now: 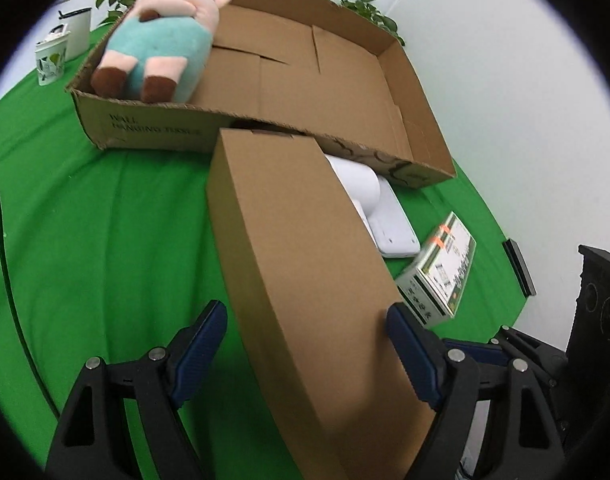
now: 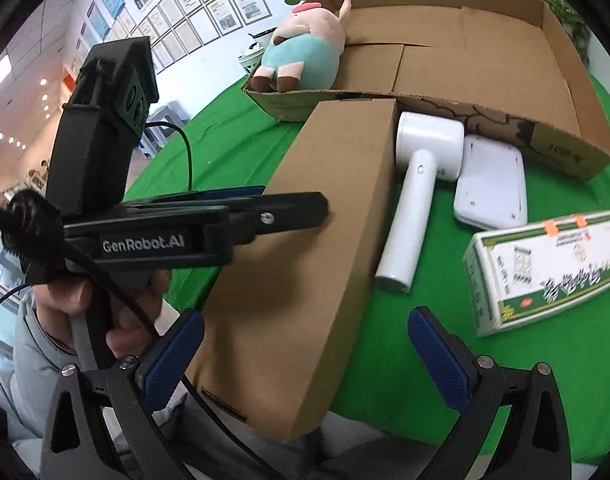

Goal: Organize objects
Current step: 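Grasp the long brown cardboard box at its end with the left gripper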

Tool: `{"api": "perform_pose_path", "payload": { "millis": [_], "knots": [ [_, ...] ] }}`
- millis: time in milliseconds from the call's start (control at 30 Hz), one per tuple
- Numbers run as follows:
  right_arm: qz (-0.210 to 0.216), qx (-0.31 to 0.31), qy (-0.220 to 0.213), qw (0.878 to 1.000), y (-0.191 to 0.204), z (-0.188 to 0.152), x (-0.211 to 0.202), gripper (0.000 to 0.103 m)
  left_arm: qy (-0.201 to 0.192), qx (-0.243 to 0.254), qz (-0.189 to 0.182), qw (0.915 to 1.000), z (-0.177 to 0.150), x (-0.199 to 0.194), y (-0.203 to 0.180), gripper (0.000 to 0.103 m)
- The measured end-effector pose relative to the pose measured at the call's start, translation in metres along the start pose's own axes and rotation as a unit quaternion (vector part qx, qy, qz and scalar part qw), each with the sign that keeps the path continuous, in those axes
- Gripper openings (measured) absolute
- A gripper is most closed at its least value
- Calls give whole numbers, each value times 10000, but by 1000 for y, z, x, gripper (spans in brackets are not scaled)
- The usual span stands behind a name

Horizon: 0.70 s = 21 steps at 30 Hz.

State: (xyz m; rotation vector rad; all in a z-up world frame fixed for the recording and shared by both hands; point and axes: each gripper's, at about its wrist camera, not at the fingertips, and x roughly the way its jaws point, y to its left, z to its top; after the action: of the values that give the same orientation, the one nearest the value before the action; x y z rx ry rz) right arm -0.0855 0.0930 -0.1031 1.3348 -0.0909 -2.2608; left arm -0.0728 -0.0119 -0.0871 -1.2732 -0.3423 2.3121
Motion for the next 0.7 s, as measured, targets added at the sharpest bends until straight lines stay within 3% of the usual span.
{"api": "perform_pose_path", "payload": {
  "millis": [100,167,333,500,567,700],
  "knots": [
    [-221,84,-145,9996,12,-8,8,102,88,-33,-159,9998,-5,2,0,81],
    [-145,136,-53,9998,19,-14,16,102,199,-123,-326,9992,-7,4,2,81],
    [-447,-110,46,9989,39,-20,26,103,326,-379,-573,9971,-14,3,8,82],
    [-660,-356,-20,9972,47,-24,26,102,386,-502,-727,9953,-25,3,9,82],
    [-840,-508,-44,9952,51,-27,25,96,395,-538,-753,9949,-28,2,9,82],
    [-817,-521,-86,9953,52,-31,21,95,433,-550,-764,9946,-34,-1,7,82]
  ]
}}
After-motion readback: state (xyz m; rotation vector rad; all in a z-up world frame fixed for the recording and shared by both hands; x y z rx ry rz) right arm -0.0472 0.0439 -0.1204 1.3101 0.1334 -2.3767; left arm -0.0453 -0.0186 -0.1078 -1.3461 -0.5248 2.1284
